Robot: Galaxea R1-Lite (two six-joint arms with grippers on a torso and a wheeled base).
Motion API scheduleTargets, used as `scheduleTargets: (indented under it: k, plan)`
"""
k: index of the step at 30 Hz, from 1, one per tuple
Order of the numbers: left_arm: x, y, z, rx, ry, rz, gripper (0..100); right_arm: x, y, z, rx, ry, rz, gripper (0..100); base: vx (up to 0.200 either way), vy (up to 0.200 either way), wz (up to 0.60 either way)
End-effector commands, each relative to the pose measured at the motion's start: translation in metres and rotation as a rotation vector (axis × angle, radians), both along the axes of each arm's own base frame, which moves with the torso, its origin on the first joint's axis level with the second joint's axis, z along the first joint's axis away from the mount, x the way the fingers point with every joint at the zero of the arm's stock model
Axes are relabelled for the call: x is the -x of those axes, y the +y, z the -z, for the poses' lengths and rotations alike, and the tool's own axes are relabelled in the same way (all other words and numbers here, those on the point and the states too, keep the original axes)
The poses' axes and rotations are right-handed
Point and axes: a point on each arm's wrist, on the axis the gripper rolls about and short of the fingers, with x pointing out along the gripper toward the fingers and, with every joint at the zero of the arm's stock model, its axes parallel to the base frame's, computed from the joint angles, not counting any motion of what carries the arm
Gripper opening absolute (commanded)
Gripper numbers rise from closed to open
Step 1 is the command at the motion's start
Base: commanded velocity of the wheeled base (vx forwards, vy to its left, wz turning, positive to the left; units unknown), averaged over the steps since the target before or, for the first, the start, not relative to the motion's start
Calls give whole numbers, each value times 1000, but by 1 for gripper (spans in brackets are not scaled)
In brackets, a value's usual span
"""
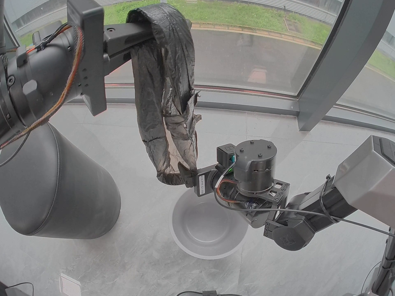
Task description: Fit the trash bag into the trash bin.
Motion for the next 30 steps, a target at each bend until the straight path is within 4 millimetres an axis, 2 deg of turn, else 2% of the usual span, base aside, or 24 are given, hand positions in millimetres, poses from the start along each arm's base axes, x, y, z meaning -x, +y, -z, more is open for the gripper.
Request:
scheduleTargets:
  k: [1,4,5,12,18,23,25,30]
  plan:
    - [1,1,-1,5,-3,0,0,-1,3,7,10,11,-2,100,0,0,0]
    - [1,1,-1,5,-3,3,0,-2,5,11,17,15,-4,100,0,0,0]
    - [1,1,-1,6,-2,2,0,-2,5,11,15,14,-4,0,0,0,0]
    - [1,1,-1,7,1,4,0,-3,6,9,5,7,-2,0,0,0,0]
    - [2,3,4,-2,14,2,0,9,0,11,24,23,-13,0,0,0,0]
    - [4,6,18,-34,28,-7,0,32,-23,12,121,39,-71,0,0,0,0]
    - [1,11,28,-59,41,-28,0,52,-43,14,239,19,-196,0,0,0,0]
    - [-12,27,54,-116,105,-51,0,73,-69,1,245,16,-279,0,0,0,0]
